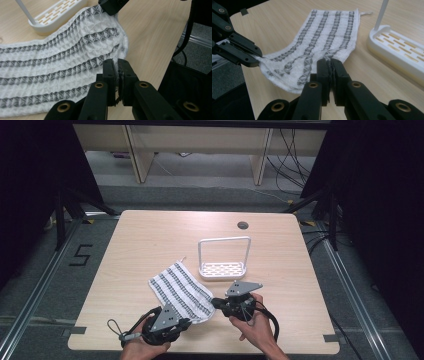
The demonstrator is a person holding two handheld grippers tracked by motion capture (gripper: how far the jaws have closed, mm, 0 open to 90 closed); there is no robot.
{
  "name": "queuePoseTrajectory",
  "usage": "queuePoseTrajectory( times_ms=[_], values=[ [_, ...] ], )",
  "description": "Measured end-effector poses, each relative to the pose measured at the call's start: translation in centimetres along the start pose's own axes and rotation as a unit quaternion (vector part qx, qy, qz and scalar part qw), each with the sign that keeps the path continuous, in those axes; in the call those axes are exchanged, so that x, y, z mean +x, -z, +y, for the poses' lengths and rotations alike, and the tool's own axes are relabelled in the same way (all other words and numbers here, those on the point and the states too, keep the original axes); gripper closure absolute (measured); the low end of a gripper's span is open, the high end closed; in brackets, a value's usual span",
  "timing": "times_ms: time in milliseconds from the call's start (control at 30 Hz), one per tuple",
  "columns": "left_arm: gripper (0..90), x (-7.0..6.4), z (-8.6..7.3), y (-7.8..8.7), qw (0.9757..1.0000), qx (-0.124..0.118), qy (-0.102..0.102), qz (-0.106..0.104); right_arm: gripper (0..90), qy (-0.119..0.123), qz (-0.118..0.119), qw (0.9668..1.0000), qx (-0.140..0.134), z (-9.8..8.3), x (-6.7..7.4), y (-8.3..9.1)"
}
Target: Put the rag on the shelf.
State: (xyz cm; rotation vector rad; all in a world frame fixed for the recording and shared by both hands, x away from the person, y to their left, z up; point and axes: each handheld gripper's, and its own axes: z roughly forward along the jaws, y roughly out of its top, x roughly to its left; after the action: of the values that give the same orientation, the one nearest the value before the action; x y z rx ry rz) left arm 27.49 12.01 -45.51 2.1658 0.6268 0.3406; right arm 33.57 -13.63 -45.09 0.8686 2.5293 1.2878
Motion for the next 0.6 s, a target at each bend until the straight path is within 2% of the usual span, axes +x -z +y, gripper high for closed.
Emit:
queuePoseTrajectory(
  times_ms=[67, 100, 200, 300, 333, 367, 400, 433, 467, 600],
  values=[
    [84.9, 0.2, 0.3, 0.3, 1.0, -0.007, 0.0, 0.003, 86.6, -0.004, 0.001, 1.0, -0.005, 0.4, 0.2, 0.2],
    [84.9, 0.2, 0.5, 0.5, 0.9999, -0.011, 0.007, 0.002, 86.6, 0.001, 0.001, 1.0, -0.009, 0.6, 0.2, 0.2],
    [85.0, 0.6, 1.5, 1.5, 0.9999, -0.012, -0.001, 0.004, 86.6, 0.002, 0.003, 0.9998, -0.02, 1.3, 0.4, 0.6],
    [85.0, 0.8, 2.1, 2.2, 0.9994, -0.032, 0.007, 0.006, 86.6, 0.002, 0.006, 0.9996, -0.027, 2.2, 0.5, 1.1],
    [85.0, 1.0, 2.3, 2.5, 0.9993, -0.036, 0.001, 0.006, 86.6, 0.008, 0.009, 0.9995, -0.028, 2.5, 0.5, 1.3],
    [85.0, 1.3, 2.7, 3.0, 0.9994, -0.031, -0.006, 0.012, 86.6, 0.002, 0.011, 0.9995, -0.03, 2.8, 0.5, 1.5],
    [85.0, 1.4, 3.0, 3.3, 0.9992, -0.039, -0.003, 0.012, 86.6, 0.01, 0.015, 0.999, -0.04, 3.2, 0.4, 1.8],
    [85.0, 1.5, 3.2, 3.7, 0.9992, -0.038, -0.006, 0.014, 86.7, -0.004, 0.014, 0.9992, -0.037, 3.5, 0.5, 2.1],
    [85.0, 1.6, 3.5, 3.9, 0.9987, -0.05, -0.001, 0.011, 86.7, -0.014, 0.017, 0.999, -0.04, 3.7, 0.7, 2.3],
    [85.1, 2.2, 4.9, 5.4, 0.998, -0.059, -0.008, 0.021, 86.7, 0.01, 0.023, 0.9977, -0.064, 5.2, 0.6, 3.4]
  ],
)
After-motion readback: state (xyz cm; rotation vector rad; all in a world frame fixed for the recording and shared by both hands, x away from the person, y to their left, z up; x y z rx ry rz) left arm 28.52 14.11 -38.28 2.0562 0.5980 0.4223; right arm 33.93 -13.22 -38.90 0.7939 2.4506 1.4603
